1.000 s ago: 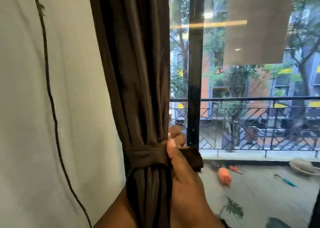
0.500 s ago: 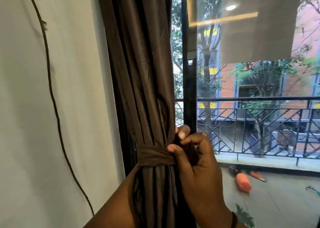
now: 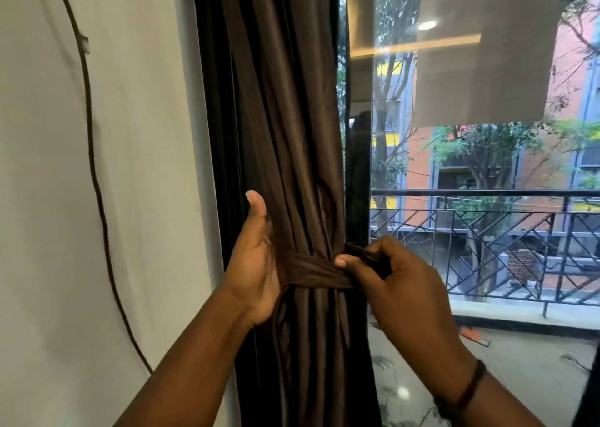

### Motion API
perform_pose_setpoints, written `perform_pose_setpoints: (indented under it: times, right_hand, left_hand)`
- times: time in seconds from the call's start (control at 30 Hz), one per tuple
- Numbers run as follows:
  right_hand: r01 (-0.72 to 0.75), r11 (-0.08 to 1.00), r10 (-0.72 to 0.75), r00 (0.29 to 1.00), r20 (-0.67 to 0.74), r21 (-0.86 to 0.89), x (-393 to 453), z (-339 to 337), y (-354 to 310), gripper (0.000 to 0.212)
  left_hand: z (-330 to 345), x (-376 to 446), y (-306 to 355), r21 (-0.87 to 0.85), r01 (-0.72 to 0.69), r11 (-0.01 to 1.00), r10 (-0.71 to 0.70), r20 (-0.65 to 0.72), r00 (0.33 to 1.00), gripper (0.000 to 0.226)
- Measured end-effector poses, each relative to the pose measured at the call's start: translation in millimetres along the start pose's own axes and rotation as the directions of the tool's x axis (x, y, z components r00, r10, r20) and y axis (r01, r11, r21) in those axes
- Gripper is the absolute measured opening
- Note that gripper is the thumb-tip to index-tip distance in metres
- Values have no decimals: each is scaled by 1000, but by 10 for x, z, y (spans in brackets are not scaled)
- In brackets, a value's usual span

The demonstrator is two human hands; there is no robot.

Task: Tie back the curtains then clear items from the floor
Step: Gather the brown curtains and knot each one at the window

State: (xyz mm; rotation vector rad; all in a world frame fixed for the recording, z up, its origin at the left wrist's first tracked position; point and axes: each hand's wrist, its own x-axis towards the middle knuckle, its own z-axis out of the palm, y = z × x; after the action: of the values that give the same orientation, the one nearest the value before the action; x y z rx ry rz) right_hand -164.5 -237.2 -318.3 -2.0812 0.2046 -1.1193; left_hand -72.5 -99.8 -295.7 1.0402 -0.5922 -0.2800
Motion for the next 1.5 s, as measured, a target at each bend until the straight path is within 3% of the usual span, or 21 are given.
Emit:
perform_pose_setpoints:
  times: [0.07, 0.13, 0.2, 0.27, 0.4, 0.53, 0.63, 0.77, 0.83, 0.9, 0.93, 0.97, 1.03, 1.17, 1.33, 1.4, 1.43, 1.5]
  right_hand:
    - [31, 994, -32, 999, -13, -101, 38, 61, -33, 41]
    - [102, 974, -97, 995, 36, -203, 41, 212, -90, 39]
    - [173, 950, -147, 982, 118, -260, 36, 403, -150, 37]
    - [196, 933, -151, 975, 166, -302, 56, 548, -206, 37]
    - [136, 934, -66, 975, 215, -331, 260, 686, -322, 50]
    - [288, 888, -200, 944, 263, -358, 168, 999, -505, 52]
    - [422, 823, -308, 894, 324, -381, -87, 1216, -544, 50]
    - [413, 825, -313, 902, 296, -386, -188, 1411, -607, 48]
    - [323, 871, -235, 936, 263, -371, -237, 1397, -645, 52]
    - [224, 910, -154, 964, 217, -348, -308, 1376, -666, 51]
    - [186, 927, -124, 972, 201, -327, -329, 1376, -669, 50]
    - [142, 942, -86, 978, 188, -304, -347, 1377, -679, 49]
    - [60, 966, -13, 983, 185, -252, -331, 1337, -701, 47]
    - [-72, 991, 92, 977, 190, -110, -211, 1230, -803, 47]
    - [-224, 961, 166, 938, 303, 165, -134, 1065, -810, 51]
    - [-275, 921, 170, 920, 352, 275, -149, 1032, -698, 67]
    - [-310, 886, 172, 911, 375, 346, -171, 1025, -611, 75]
    - [-442, 747, 219, 869, 444, 497, -268, 1085, -429, 64]
  left_hand:
    - [17, -156, 63, 122, -65, 990, 40, 201, 979, 81]
    - [-58, -173, -101, 283, -94, 954, 37, 202, 979, 56]
    - [-228, -112, -226, 317, -91, 944, 40, 165, 986, 35]
    - [-441, -71, -180, 332, -126, 935, 58, 208, 976, 28]
    - [-895, 43, -50, 439, -170, 882, 92, 193, 977, 56]
    - [-1342, 210, -7, 480, -221, 849, 204, 89, 975, 65]
    - [-1476, 301, -17, 474, -245, 846, 266, 23, 964, 58]
    - [-1577, 220, -52, 414, -395, 820, 414, 47, 909, 74]
    - [-1641, 126, -146, 461, -602, 652, 636, 100, 765, 78]
    - [-1745, 80, -206, 609, -730, 309, 782, 274, 560, 71]
    - [-1780, 67, -174, 673, -723, 154, 778, 369, 509, 65]
    - [-1807, 58, -143, 728, -683, 60, 734, 432, 524, 59]
    - [-1812, 41, -64, 782, -623, -17, 648, 483, 589, 47]
    - [-1801, -6, -9, 766, -642, 11, 546, 534, 646, 39]
    - [-1618, -40, -8, 737, -605, 301, 443, 454, 773, 25]
    - [-1521, -17, -24, 718, -584, 378, 462, 400, 791, 19]
    - [-1469, -13, -20, 703, -556, 444, 465, 349, 813, 15]
    - [-1332, -15, -19, 662, -456, 595, 446, 201, 873, 16]
